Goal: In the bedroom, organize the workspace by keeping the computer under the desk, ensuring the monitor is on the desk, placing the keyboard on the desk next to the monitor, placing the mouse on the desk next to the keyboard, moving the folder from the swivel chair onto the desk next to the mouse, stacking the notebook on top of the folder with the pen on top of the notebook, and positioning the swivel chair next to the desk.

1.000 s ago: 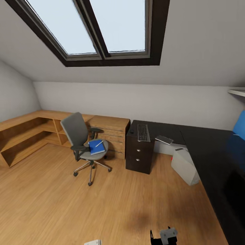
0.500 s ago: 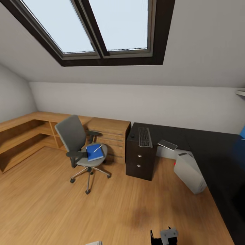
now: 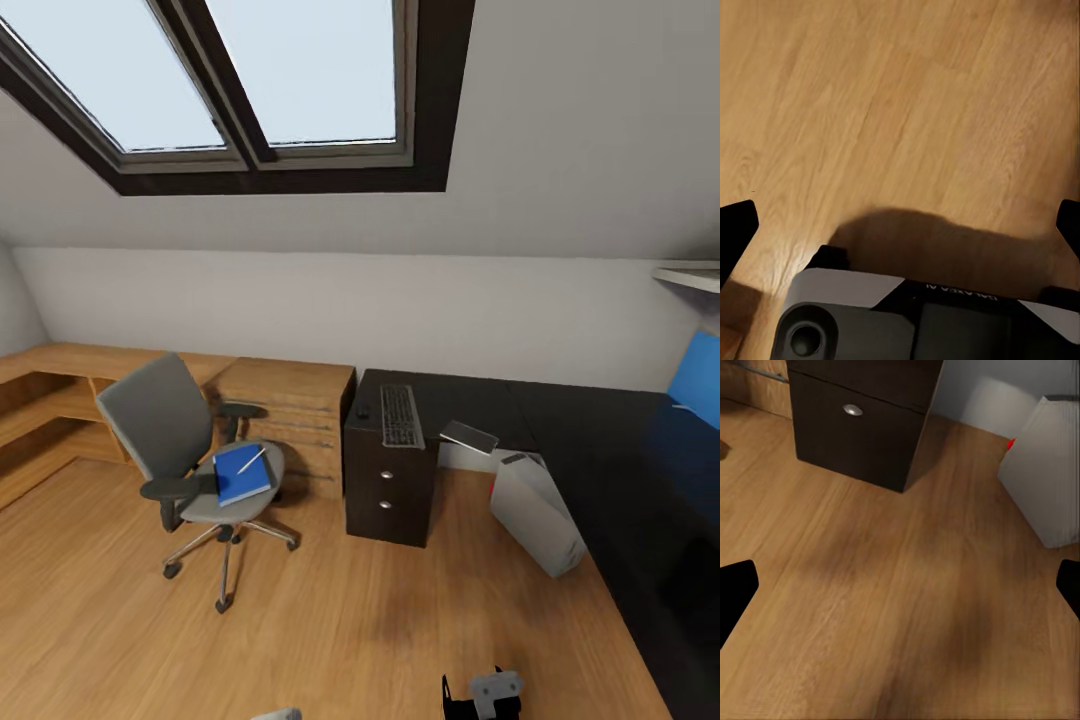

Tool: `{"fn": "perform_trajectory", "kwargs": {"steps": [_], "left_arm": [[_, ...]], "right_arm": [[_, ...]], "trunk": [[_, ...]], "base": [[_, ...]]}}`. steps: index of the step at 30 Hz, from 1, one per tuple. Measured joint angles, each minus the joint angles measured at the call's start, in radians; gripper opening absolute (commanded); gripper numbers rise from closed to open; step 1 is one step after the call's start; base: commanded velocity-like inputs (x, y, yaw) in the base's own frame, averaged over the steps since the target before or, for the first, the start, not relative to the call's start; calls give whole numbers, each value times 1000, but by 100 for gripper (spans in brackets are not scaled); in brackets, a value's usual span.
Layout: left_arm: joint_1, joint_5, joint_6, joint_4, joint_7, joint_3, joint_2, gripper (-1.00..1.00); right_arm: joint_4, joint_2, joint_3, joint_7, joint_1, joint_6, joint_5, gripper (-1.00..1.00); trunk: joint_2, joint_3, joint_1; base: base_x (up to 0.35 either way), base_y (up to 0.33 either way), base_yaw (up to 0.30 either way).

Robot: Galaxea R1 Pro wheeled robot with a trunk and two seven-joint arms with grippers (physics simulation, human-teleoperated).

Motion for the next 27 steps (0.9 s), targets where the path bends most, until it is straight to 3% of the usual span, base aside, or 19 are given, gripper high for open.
{"fn": "perform_trajectory", "kwargs": {"steps": [7,17,27], "left_arm": [[0,1,-37,2,1,1,0,100],[0,3,-61,12,1,1,0,100],[0,3,-63,12,1,1,1,100]], "right_arm": [[0,0,0,0,0,0,0,100],[0,0,0,0,0,0,0,100],[0,1,0,1,0,0,0,100]], "trunk": [[0,5,0],[0,9,0],[0,7,0]], "base": [[130,9,-268],[310,91,-257],[321,75,-26]]}}
